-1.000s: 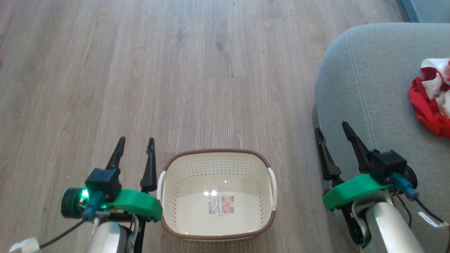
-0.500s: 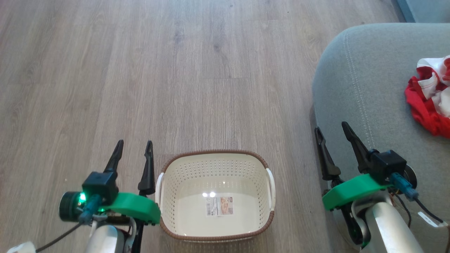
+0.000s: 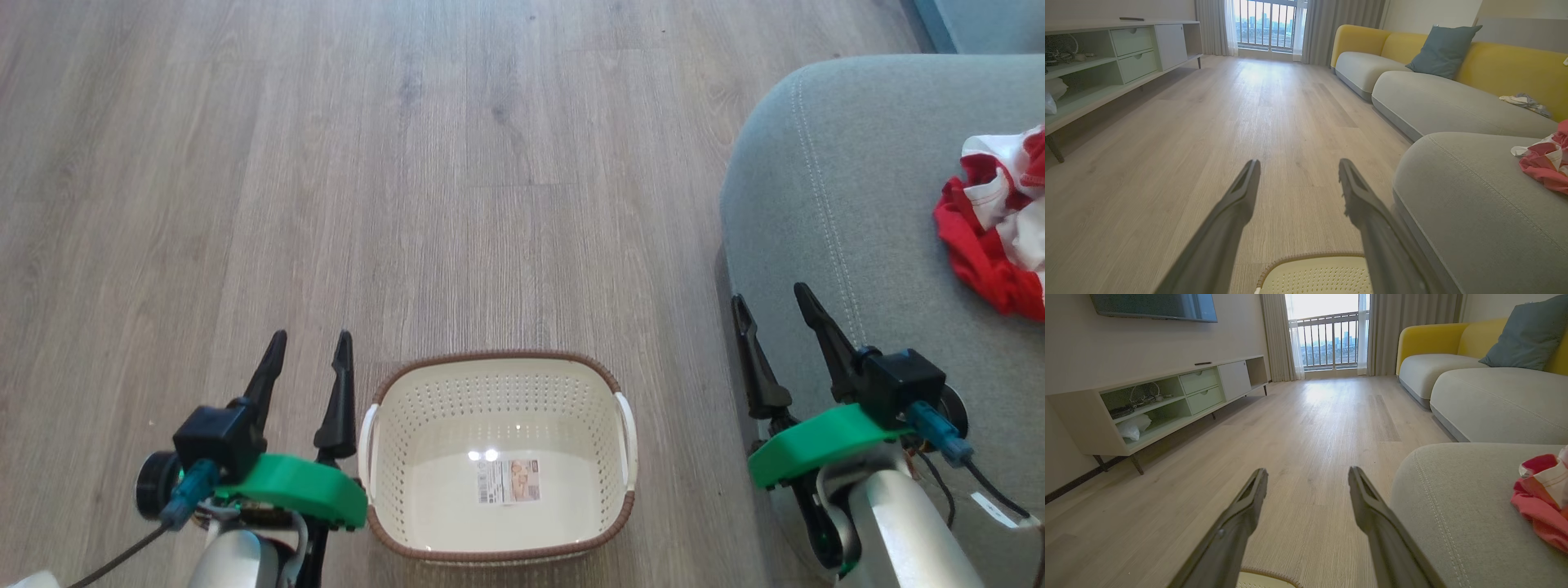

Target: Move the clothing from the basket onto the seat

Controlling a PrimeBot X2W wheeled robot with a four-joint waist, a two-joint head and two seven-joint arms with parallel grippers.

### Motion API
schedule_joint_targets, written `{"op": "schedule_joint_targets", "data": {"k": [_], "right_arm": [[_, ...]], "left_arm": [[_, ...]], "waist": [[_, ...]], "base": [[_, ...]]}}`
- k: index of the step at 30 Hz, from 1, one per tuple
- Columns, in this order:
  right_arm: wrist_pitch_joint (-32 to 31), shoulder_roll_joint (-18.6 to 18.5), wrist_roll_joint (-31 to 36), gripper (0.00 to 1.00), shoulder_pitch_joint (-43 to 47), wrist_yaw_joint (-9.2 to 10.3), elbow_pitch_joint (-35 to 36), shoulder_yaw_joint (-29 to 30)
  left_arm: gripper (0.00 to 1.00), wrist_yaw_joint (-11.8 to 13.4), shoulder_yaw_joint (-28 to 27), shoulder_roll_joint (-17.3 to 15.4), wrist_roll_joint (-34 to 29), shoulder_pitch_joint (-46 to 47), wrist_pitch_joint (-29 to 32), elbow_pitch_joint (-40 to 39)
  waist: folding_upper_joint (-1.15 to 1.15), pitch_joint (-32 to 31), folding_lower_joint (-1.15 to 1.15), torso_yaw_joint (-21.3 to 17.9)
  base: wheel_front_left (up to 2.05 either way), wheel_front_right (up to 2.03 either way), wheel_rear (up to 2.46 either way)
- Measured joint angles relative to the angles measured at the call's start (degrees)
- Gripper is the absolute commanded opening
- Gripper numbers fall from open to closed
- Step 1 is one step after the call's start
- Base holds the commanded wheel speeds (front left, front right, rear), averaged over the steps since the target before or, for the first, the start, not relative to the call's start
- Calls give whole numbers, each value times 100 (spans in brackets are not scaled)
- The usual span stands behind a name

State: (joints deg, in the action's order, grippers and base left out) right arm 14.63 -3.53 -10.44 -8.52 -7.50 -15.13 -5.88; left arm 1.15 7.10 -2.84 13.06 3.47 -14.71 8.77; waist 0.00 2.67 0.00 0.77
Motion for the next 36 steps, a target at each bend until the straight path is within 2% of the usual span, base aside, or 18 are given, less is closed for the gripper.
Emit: {"op": "schedule_joint_targets", "data": {"k": [16,17,23,36], "right_arm": [[0,2,-14,100,-1,0,-2,-12],[0,2,-13,0,0,0,-19,-14],[-9,1,-29,0,314,0,-547,-23],[-163,-2,-916,0,416,0,-544,18]], "left_arm": [[100,-68,-100,0,204,-13,0,2],[0,-94,-108,-1,221,-14,0,15],[0,-97,-101,-1,236,-307,23,560],[0,-155,-159,-1,1032,-354,218,606]], "waist": [[0,38,0,-2],[0,39,0,-1],[0,37,0,-2],[0,6,0,-10]], "base": [[0,0,0],[0,0,0],[0,0,0],[0,0,0]]}}
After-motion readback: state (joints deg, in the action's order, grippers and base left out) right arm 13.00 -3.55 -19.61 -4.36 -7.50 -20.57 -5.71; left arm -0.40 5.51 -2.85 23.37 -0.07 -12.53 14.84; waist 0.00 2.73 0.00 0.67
